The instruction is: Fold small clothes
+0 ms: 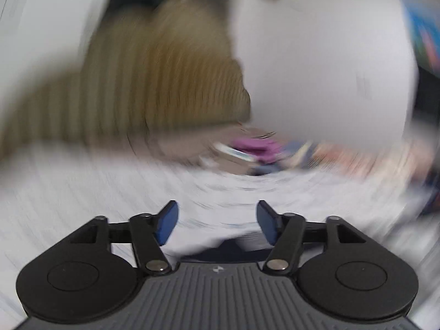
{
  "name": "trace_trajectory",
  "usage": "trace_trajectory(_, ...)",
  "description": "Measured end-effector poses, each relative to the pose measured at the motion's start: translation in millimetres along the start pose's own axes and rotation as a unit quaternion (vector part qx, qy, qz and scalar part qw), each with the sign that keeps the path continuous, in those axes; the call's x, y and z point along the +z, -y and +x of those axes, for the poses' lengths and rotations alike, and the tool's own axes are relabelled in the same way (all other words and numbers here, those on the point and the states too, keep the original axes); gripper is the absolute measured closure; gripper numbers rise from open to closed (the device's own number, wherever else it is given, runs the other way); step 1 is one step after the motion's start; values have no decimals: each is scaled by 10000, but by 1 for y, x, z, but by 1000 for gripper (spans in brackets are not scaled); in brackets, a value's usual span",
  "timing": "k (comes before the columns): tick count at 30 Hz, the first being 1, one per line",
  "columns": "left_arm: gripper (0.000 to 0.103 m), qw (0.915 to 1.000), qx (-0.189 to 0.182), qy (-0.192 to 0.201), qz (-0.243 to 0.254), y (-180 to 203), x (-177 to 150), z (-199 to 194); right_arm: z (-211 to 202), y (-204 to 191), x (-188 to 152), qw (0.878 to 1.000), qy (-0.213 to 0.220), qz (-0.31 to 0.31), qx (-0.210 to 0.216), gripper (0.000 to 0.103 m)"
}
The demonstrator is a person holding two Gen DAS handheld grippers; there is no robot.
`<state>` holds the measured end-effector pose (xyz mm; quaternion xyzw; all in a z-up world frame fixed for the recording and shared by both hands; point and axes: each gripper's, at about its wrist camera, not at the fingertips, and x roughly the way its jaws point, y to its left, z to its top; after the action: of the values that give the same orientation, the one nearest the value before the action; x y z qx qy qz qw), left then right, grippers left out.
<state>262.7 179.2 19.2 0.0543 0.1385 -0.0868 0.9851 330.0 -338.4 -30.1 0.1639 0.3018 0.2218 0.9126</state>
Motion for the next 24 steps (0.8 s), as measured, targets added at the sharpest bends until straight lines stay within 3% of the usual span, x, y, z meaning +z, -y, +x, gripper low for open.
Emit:
trace_trajectory(1, 38, 9946, 307, 127, 986, 17, -10, -7, -3, -20, -5, 9954, -102, -914, -278, 43)
trace_trajectory(2, 38, 9805, 475, 145, 1901, 31, -23, -9, -3, -39, -13, 9821, -215, -1806, -486, 43)
trace_trajectory(4, 37, 9486, 456, -90, 3132, 49, -48, -6, 4, -65, -29, 9400, -403, -3298, -773, 44)
trace_trajectory(6, 36, 9241, 251, -321, 3799, 59, -67, -3, 12, -81, -44, 8999, -573, -4222, -928, 46)
trace_trajectory(9, 36, 9014, 148, -491, 4300, 65, -84, -3, 26, -95, -57, 8412, -768, -5242, -1080, 47)
trace_trajectory(12, 36, 8845, 164, -611, 4622, 64, -92, 5, 37, -99, -59, 8038, -845, -5729, -1361, 47)
trace_trajectory(17, 36, 8688, 182, -602, 4912, 66, -96, 19, 61, -100, -53, 7825, -865, -6028, -1298, 47)
trace_trajectory(20, 36, 8612, 153, -549, 5051, 65, -94, 27, 68, -100, -49, 7894, -932, -5946, -1206, 56)
trace_trajectory(22, 36, 8543, 155, -402, 5180, 67, -96, 26, 68, -99, -48, 7959, -1031, -5853, -1152, 77)
trace_trajectory(24, 38, 8442, 37, -310, 5352, 72, -98, 27, 66, -97, -45, 8067, -1032, -5716, -1088, 76)
